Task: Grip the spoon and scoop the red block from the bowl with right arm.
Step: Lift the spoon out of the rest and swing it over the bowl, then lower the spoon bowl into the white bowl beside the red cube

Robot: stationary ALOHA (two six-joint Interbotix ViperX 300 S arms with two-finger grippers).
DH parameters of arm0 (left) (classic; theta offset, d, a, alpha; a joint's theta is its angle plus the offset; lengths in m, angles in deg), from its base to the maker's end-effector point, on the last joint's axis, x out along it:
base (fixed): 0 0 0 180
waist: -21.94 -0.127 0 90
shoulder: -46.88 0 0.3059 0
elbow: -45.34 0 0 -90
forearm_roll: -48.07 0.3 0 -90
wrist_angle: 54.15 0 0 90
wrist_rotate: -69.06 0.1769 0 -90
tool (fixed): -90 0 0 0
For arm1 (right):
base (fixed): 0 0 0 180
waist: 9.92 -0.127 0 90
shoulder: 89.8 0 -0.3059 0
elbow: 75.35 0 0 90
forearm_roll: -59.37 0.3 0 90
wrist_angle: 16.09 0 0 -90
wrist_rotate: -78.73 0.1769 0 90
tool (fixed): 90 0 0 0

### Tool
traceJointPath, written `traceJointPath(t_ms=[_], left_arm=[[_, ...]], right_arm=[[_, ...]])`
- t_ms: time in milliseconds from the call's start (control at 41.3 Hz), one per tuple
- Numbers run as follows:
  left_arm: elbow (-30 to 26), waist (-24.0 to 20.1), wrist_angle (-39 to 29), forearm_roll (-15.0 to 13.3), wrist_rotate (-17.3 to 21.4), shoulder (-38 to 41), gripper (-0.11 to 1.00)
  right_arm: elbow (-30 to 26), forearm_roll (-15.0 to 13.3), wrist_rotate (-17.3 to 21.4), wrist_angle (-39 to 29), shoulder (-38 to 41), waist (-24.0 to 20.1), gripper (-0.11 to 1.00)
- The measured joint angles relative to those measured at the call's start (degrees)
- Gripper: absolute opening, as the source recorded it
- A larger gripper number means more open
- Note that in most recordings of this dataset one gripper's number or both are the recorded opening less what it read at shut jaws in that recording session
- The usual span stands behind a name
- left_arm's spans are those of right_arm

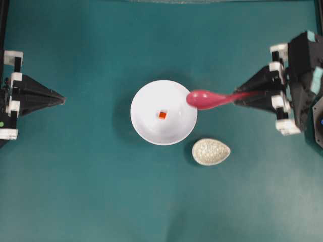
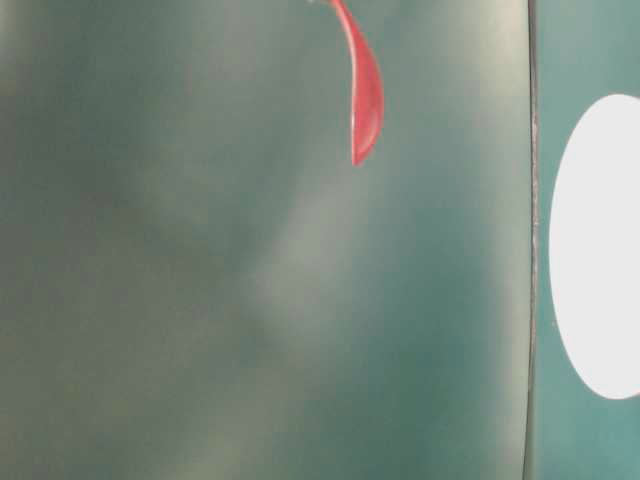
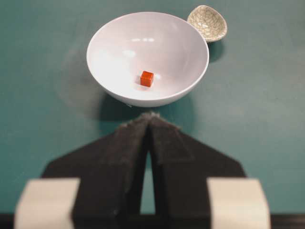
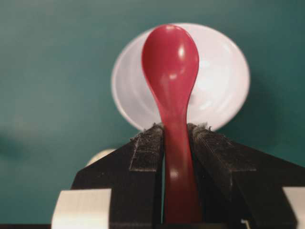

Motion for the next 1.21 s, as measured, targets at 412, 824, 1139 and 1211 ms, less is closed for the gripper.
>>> traceJointPath(t_ms=[412,824,1139,1211], left_arm=[[0.0,0.0,0.0,0.0,0.09,0.0,0.0],[0.0,0.0,0.0,0.0,0.09,0.0,0.0],[0.0,0.0,0.0,0.18,0.18,0.09,0.0],[0.0,0.0,0.0,0.18,0.18,0.0,0.0]], right_arm=[[-10.37,-0.62,1.14,-13.89,7.38,1.05,0.24],[-18.72,-1.14,5.01,-20.57,19.25,1.14,0.24],[-25.14,-3.87,5.19,-28.92,28.04,1.14,0.24],[-26.1,-4.04,5.19,-29.97,29.88,1.14,0.24]])
